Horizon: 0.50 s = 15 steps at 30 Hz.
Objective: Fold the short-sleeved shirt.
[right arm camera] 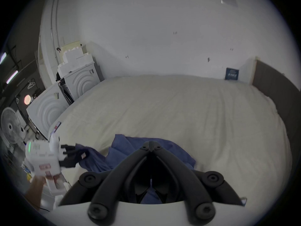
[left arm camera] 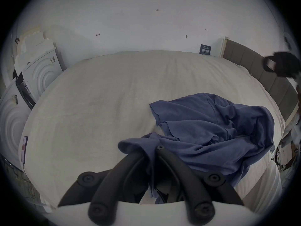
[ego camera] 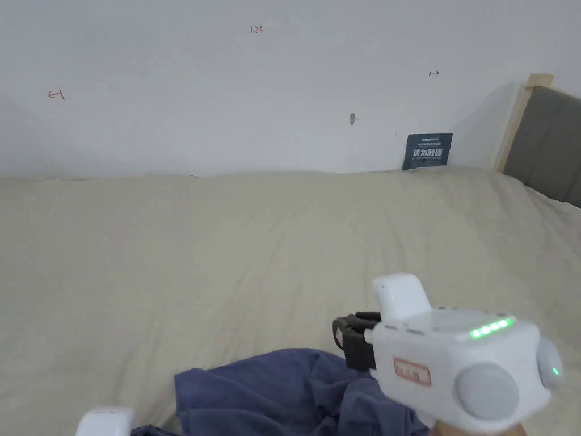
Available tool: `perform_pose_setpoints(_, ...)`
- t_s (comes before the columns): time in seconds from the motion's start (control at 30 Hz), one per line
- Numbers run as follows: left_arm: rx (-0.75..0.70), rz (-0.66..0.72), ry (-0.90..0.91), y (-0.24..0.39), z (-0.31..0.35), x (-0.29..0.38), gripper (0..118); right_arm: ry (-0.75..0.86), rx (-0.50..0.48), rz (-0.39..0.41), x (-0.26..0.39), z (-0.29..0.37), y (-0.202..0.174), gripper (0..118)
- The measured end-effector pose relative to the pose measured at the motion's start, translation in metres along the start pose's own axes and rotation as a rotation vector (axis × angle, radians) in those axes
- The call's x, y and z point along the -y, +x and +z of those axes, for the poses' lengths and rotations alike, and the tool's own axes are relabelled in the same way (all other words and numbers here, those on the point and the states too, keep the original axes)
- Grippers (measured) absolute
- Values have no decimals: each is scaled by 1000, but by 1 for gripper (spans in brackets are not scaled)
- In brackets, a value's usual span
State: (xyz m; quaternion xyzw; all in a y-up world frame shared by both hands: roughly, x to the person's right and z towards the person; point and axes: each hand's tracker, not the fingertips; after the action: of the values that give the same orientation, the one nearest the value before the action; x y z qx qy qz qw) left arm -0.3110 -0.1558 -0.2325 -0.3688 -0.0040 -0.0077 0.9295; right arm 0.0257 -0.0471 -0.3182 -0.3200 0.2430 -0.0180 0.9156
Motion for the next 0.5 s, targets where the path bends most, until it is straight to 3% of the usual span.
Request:
perform_pose_setpoints(0.07, 2, -2, 3, -2, -2, 2, 3, -84, -48, -2, -21, -34, 7, 2)
perform_pose_setpoints(0.13, 3, -1, 1, -2, -3, 3, 3, -120, -35, -17, -30, -67, 13, 5)
perform_pose_setpoints(0.2, 8, -8, 0, -6, -5, 5, 3, -210, -75, -20, -35, -104, 22, 12)
perform_pose_setpoints(0.27, 23, 9, -1, -9, -5, 4, 3, -307, -62, -12, -33, -146, 28, 80)
perform_pose_setpoints(0.3, 31, 16, 2, -10, -5, 4, 3, -361, -48, -16, -28, -166, 33, 100)
perform_pose_setpoints(0.33, 37, 18, 3, -10, -5, 4, 3, -405, -44, -3, -23, -183, 36, 105)
perform_pose_setpoints(0.4, 46, 10, 11, -12, -6, 5, 3, -428, 8, -6, -12, -208, 41, 105)
perform_pose_setpoints(0.5, 50, -12, 4, -14, -11, 3, 3, -467, 76, 54, -4, -238, 47, 105)
